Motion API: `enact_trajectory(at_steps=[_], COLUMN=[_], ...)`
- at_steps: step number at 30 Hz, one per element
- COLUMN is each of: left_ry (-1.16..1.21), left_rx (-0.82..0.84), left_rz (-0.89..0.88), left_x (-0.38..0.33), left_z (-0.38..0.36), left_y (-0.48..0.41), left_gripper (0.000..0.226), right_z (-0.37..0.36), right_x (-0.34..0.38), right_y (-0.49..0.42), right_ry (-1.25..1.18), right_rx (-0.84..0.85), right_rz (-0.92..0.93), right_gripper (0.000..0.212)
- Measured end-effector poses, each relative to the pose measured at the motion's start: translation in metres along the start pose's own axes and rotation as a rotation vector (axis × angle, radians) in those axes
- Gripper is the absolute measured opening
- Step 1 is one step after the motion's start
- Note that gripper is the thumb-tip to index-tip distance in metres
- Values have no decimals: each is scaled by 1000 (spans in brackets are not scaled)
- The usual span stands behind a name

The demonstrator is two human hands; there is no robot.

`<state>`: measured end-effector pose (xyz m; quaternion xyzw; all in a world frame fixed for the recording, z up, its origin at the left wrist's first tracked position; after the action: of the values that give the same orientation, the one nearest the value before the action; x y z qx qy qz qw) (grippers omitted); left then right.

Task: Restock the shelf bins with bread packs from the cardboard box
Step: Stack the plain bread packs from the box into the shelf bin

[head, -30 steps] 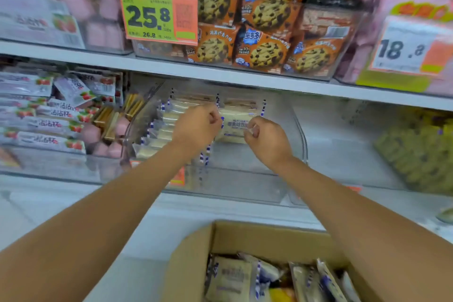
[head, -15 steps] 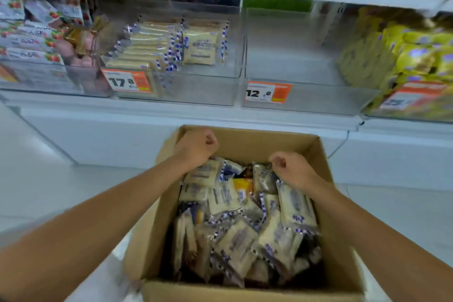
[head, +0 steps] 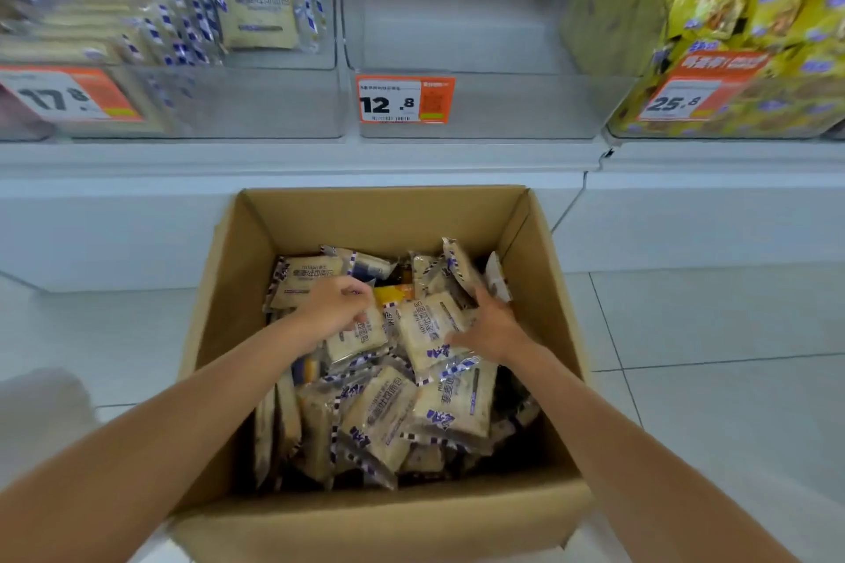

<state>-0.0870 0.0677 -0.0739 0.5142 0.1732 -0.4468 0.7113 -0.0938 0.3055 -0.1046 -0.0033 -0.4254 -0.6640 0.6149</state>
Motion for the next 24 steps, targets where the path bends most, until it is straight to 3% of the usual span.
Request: enact_trajectory(at_steps=[2, 5, 7, 9, 12, 14, 16, 19, 21, 24], left_ry=[58, 104, 148, 214, 445, 478, 494, 536, 475, 289], left_rx=[24, 14, 17, 146, 339, 200, 32, 122, 103, -13], left_rz=[37, 79, 164, 315, 456, 383, 302, 273, 167, -103], left_x=[2, 4, 10, 17, 20, 22, 22, 7, -8, -36], left_z=[-6, -10, -10, -17, -32, -19, 3, 9, 13, 29], left_y=[-1, -1, 1, 9, 25, 18, 7, 11, 14, 20], left_gripper=[14, 26, 42, 55, 43, 23, 31, 32, 49, 68], right_z=[1, 8, 10, 11, 4, 3, 7, 9, 7, 20], right_x=[3, 19, 26, 32, 46, 58, 66, 74, 81, 86], right_y=[-1, -3, -5, -7, -7, -5, -3, 2, 4, 6], right_ry=[-42, -21, -174, -363, -653, -683, -675, -822, -890, -617], right_rx=[25, -21, -9, 13, 75, 143, 183, 263, 309, 161], right_rz=[-56, -63, -111, -178, -207, -166, -126, -99, -67, 29], right_gripper=[100, 58, 42, 40, 59, 70, 78, 89, 98, 115])
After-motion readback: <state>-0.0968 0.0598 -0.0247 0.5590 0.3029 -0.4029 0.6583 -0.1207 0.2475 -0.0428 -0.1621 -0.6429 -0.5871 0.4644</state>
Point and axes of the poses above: each hand's wrist, its own y-axis away from the middle knuckle, its own z-axis out of the back of the hand, x = y × z, the point moved 7 cm from there along -y, towards the middle knuckle
